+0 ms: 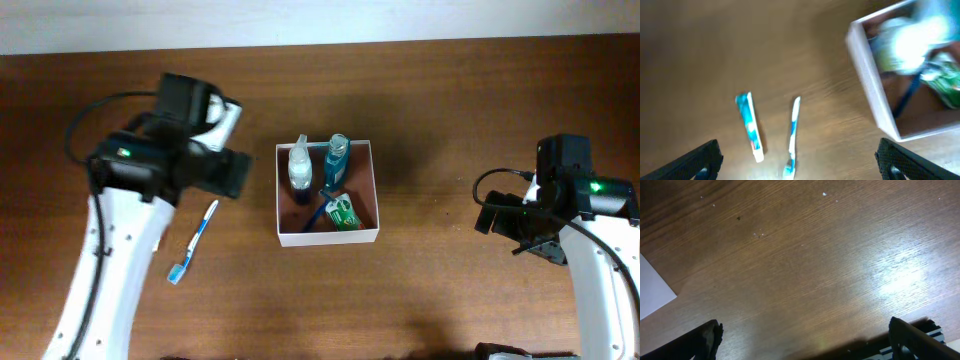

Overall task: Pack container
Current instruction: 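Grasp the blue-white toothbrush with the left gripper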

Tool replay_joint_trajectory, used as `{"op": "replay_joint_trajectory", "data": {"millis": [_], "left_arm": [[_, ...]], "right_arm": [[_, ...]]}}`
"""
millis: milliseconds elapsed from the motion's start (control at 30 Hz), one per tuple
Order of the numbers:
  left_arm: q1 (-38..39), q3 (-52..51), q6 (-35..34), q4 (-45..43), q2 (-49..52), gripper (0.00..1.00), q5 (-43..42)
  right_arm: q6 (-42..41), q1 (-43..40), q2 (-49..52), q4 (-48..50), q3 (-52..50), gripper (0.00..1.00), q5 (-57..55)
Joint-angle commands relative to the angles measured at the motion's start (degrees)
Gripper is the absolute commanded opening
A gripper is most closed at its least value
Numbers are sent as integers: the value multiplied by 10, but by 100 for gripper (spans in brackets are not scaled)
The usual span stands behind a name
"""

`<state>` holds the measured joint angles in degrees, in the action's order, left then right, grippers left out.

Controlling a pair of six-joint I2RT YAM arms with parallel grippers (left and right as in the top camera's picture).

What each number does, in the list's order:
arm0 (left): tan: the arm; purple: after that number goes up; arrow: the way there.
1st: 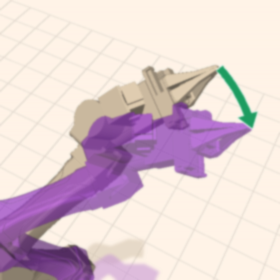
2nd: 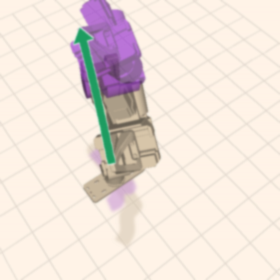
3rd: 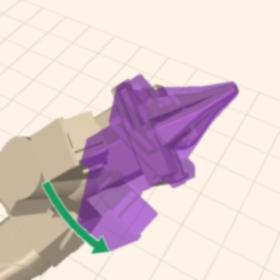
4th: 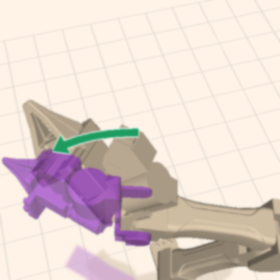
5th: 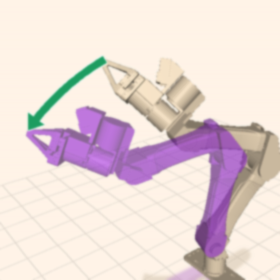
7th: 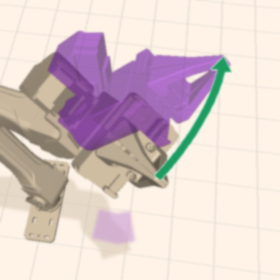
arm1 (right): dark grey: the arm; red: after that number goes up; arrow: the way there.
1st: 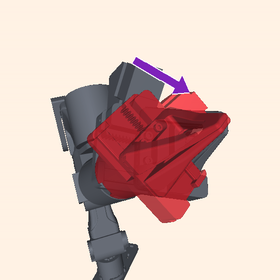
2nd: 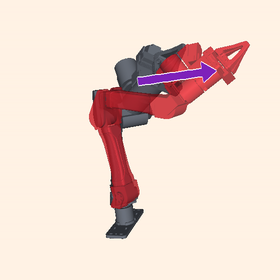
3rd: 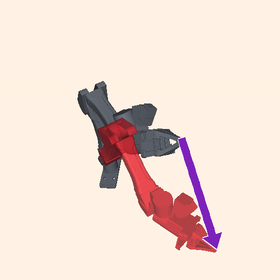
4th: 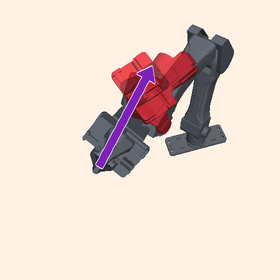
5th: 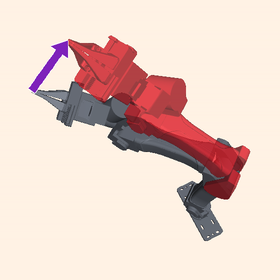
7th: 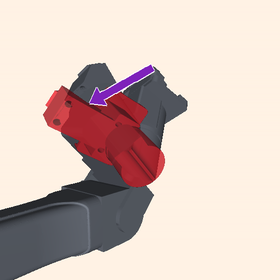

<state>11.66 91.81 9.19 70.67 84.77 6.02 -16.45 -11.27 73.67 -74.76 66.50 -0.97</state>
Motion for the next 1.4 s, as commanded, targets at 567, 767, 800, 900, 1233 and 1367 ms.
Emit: {"op": "replay_joint_trajectory", "data": {"millis": [567, 767, 800, 900, 1233, 1367], "left_arm": [[-144, -206, -21, -115, 257, 99, -63], [-144, -206, -21, -113, 284, 98, -63], [-144, -206, -21, -113, 284, 96, -63], [-144, -206, -21, -111, 284, 75, -63], [-144, -207, -21, -94, 284, 25, -63], [-144, -207, -21, -94, 284, 9, -63]], "right_arm": [[0, -4, -1, 0, -2, 99, 3], [2, -4, -1, 0, -2, 99, 3], [2, -4, -1, 0, -2, 99, 3], [2, -4, -1, 0, -2, 99, 3], [2, -4, -1, 0, -2, 99, 3], [2, -4, -1, 0, -2, 99, 3]]}}
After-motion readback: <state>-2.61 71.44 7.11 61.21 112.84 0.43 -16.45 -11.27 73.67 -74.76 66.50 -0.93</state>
